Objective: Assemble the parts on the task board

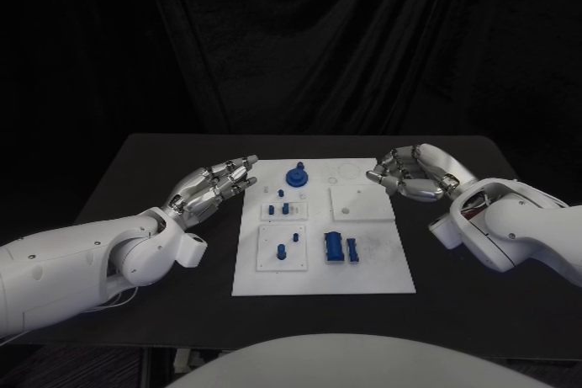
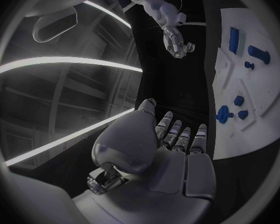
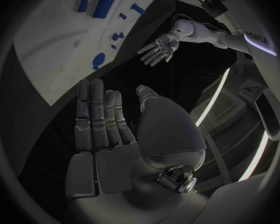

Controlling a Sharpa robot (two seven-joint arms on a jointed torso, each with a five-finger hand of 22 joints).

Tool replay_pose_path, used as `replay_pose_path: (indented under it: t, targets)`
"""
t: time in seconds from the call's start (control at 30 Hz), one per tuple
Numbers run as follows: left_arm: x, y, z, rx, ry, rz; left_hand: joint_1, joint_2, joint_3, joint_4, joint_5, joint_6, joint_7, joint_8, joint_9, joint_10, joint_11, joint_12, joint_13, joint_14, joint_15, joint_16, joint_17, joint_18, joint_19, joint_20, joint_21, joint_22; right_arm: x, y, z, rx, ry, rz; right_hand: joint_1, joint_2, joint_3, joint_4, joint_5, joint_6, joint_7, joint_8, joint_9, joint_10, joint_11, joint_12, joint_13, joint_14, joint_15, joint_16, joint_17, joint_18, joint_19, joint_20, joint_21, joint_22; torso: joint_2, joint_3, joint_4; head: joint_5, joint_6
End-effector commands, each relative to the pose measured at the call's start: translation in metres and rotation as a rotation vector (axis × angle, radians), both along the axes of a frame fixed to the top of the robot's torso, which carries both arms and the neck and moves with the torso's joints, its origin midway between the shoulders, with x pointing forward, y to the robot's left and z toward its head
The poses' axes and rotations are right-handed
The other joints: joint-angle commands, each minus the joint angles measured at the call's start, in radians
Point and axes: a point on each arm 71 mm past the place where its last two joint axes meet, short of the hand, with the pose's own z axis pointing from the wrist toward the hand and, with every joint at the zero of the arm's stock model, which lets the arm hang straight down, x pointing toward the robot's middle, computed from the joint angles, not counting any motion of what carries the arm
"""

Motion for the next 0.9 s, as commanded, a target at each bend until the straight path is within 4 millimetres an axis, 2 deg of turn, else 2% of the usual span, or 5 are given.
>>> replay_pose_path:
  t: [0.03, 0.3, 0.33, 0.53, 0.9]
  targets:
    - [0.004, -0.004, 0.007, -0.039, -0.087, 0.037, 0.015, -0.002, 0.002, 0.013, 0.008, 0.017, 0.007, 0.005, 0.001, 0.011, -0.002, 0.009, 0.001, 0.001, -0.010, -0.004, -0.001, 0.020, 0.002, -0.005, 0.000, 0.003, 0.002, -0.002, 0.007, 0.210, -0.076, 0.018, 0.004, 0.006, -0.037, -0.002, 0.136, -0.066, 0.036, -0.087, -0.110, -0.230, 0.063, -0.198, -0.197, -0.235, 0.101, -0.247, -0.160, -0.038, -0.151, 0.077, -0.236, -0.201, -0.033, 0.0058, -0.0138, 0.015, 0.000]
    - [0.007, -0.010, 0.006, -0.048, -0.096, 0.029, 0.017, -0.003, -0.006, 0.071, -0.015, 0.000, -0.006, -0.005, -0.002, 0.003, -0.010, -0.002, -0.001, 0.001, -0.017, -0.004, -0.001, 0.019, 0.000, -0.008, -0.002, -0.002, 0.003, -0.004, -0.002, 0.274, -0.077, 0.057, 0.064, 0.050, -0.157, 0.004, 0.137, -0.150, 0.015, -0.175, -0.287, -0.461, 0.011, -0.288, -0.470, -0.538, 0.055, -0.489, -0.368, -0.091, -0.594, 0.123, -0.326, -0.742, -0.063, 0.0180, -0.0292, 0.039, 0.000]
    - [0.005, -0.010, -0.002, 0.005, -0.014, 0.006, -0.418, -0.087, 0.056, -0.020, -0.160, -0.112, -0.035, -0.079, -0.046, -0.026, -0.037, -0.060, -0.034, 0.001, -0.043, -0.004, -0.001, -0.049, -0.027, -0.072, -0.021, -0.058, 0.004, -0.005, -0.003, 0.190, -0.050, 0.025, -0.330, 0.043, -0.107, -0.084, -0.003, -0.291, -0.037, -0.308, -0.357, -0.515, -0.032, -0.454, -0.579, -0.604, 0.011, -0.568, -0.387, -0.155, -0.633, 0.035, -0.362, -0.802, -0.050, 0.0118, -0.0206, 0.034, 0.000]
    - [0.008, -0.013, 0.001, 0.015, -0.020, 0.037, -0.585, -0.122, 0.080, -0.049, -0.222, -0.158, -0.112, -0.079, -0.046, -0.096, -0.119, -0.088, -0.034, 0.001, -0.119, -0.004, -0.001, -0.049, -0.027, -0.105, -0.021, -0.058, 0.008, -0.001, -0.004, 0.225, -0.047, 0.004, -0.477, 0.043, -0.107, -0.119, -0.057, -0.354, -0.055, -0.366, -0.400, -0.550, -0.054, -0.512, -0.643, -0.661, -0.011, -0.617, -0.459, -0.155, -0.702, 0.002, -0.362, -0.887, -0.048, 0.0116, -0.0221, 0.031, 0.020]
    - [0.027, -0.032, 0.017, 0.073, -0.041, 0.246, -0.886, -0.181, 0.125, -0.107, -0.326, -0.239, -0.112, -0.079, -0.046, -0.096, -0.119, -0.131, -0.034, 0.001, -0.119, -0.004, -0.001, -0.083, -0.027, -0.151, -0.021, -0.058, 0.031, 0.025, -0.009, 0.453, -0.012, -0.148, -0.748, 0.043, -0.107, -0.181, -0.153, -0.455, -0.149, -0.462, -0.454, -0.596, -0.138, -0.626, -0.725, -0.722, -0.098, -0.680, -0.459, -0.155, -0.751, -0.058, -0.362, -0.952, -0.039, 0.0106, -0.0323, 0.007, 0.155]
